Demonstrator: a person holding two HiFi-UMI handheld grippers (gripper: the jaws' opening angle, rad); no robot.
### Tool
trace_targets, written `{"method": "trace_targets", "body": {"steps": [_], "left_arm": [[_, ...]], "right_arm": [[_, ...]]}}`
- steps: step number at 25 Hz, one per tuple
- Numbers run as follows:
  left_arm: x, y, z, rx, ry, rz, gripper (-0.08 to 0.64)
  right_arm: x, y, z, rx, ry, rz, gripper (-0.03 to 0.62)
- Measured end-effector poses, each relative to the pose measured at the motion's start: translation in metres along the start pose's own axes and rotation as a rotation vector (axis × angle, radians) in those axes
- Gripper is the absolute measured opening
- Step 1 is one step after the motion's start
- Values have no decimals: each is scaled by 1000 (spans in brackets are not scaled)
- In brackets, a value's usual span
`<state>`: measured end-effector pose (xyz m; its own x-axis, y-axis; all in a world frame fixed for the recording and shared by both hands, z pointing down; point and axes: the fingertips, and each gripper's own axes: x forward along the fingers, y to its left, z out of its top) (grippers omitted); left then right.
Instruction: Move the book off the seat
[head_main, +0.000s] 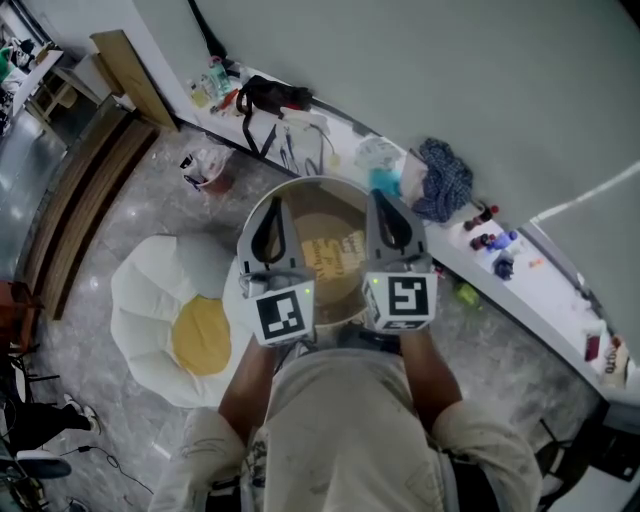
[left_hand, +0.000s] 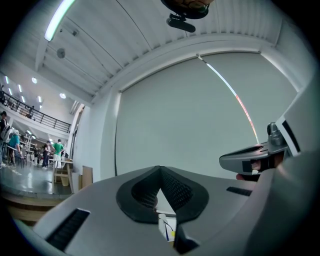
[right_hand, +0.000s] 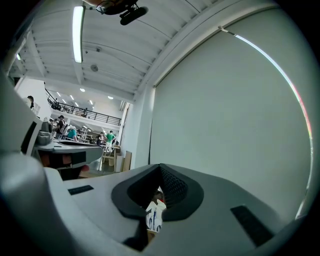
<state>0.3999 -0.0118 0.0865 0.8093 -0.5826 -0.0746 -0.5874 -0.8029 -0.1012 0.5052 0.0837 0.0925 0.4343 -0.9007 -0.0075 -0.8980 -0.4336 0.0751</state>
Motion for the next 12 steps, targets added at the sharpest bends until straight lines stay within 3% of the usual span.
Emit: {"method": "trace_targets", "body": {"steps": [12], "left_arm": [[15, -18, -3, -2, 8, -9, 2]], "right_arm": [[3, -21, -8, -27, 10, -9, 5]]}}
